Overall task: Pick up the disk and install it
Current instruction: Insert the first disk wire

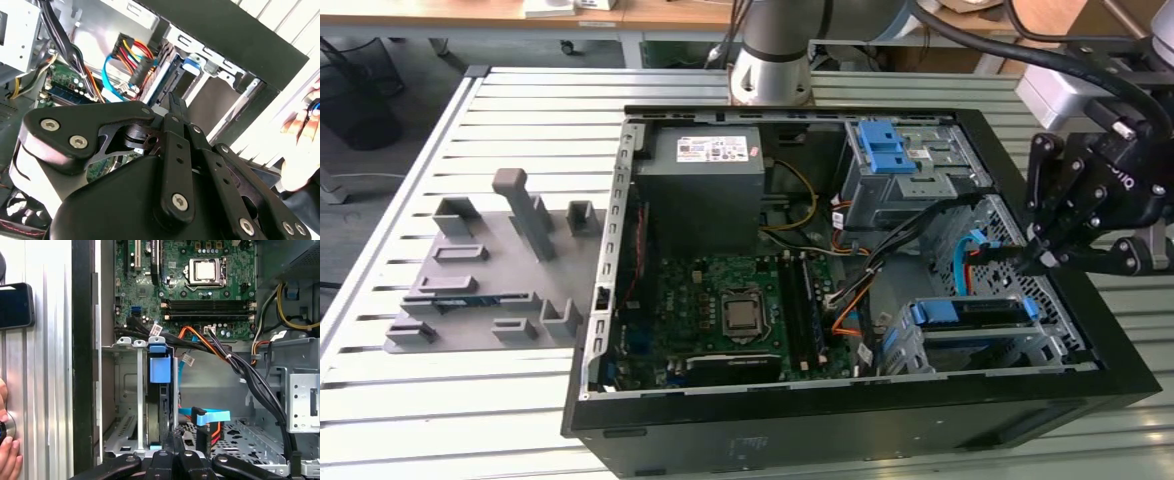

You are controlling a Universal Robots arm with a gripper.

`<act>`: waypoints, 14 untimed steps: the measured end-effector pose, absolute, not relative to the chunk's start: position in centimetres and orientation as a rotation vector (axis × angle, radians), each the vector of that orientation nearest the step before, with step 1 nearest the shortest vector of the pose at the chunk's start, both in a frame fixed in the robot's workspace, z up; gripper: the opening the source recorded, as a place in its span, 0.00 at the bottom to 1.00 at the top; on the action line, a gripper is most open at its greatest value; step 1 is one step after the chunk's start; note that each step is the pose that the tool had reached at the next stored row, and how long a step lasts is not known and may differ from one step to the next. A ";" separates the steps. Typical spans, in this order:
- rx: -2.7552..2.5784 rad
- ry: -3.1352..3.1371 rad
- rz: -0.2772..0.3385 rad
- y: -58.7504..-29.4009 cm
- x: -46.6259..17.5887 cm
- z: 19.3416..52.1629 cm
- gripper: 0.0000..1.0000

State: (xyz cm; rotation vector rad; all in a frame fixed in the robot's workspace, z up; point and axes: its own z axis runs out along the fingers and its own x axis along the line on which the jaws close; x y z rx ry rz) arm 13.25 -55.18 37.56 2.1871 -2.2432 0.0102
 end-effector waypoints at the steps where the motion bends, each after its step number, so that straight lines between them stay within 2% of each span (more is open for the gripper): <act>1: 2.187 -2.243 0.010 -55.0 13.3 37.6 0.11; 14: 2.174 -2.250 0.017 -52.4 13.6 37.5 0.11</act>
